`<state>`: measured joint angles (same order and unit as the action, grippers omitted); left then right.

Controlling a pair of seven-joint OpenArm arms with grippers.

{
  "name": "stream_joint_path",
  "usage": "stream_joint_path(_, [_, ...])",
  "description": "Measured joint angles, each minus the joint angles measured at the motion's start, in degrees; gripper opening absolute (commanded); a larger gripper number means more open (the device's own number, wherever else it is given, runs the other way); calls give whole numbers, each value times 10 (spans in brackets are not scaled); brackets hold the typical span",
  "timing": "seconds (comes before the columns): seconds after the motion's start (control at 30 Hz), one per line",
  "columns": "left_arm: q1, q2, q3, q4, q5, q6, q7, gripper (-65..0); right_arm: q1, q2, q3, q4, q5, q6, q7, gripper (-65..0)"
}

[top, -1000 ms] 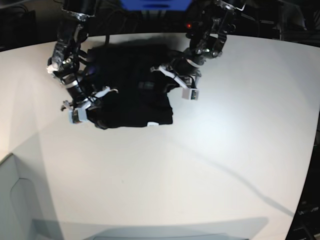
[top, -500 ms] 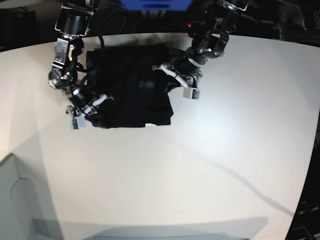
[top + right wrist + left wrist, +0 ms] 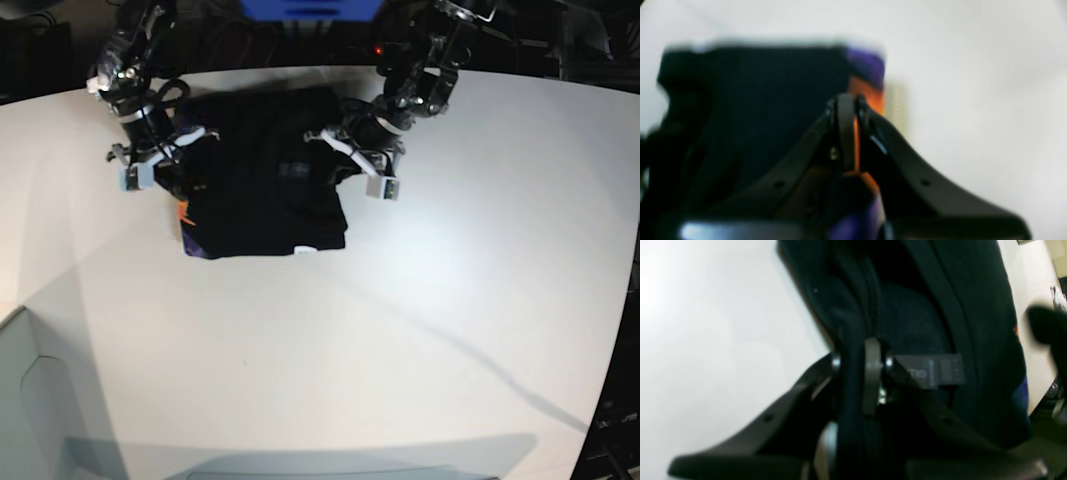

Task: Fold the T-shirt properly
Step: 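Grasp the bundle's sides with both grippers and square it up, then push the bundle with the left gripper toward the right gripper to straighten it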

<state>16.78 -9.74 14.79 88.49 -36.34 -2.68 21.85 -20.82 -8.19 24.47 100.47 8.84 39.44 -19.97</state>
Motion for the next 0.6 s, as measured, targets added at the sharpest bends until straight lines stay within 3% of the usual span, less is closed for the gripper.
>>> stream_joint_path(0.23, [-14, -2, 1, -1, 3, 0, 12, -650, -30, -4, 4, -43, 9, -1, 19, -650])
stream_joint_path(0.37, [-41, -16, 14, -9, 2, -1, 19, -650, -31, -3, 62, 28, 44, -1, -2, -650])
stream_joint_path(0.47, [-88, -47, 56, -23, 5, 1, 17, -650, -25, 2, 97, 105, 70, -3, 9, -650])
stream_joint_path(0.6, [-174, -84, 158, -59, 7, 5, 6, -650, 16, -2, 155, 120, 69, -2, 2, -650])
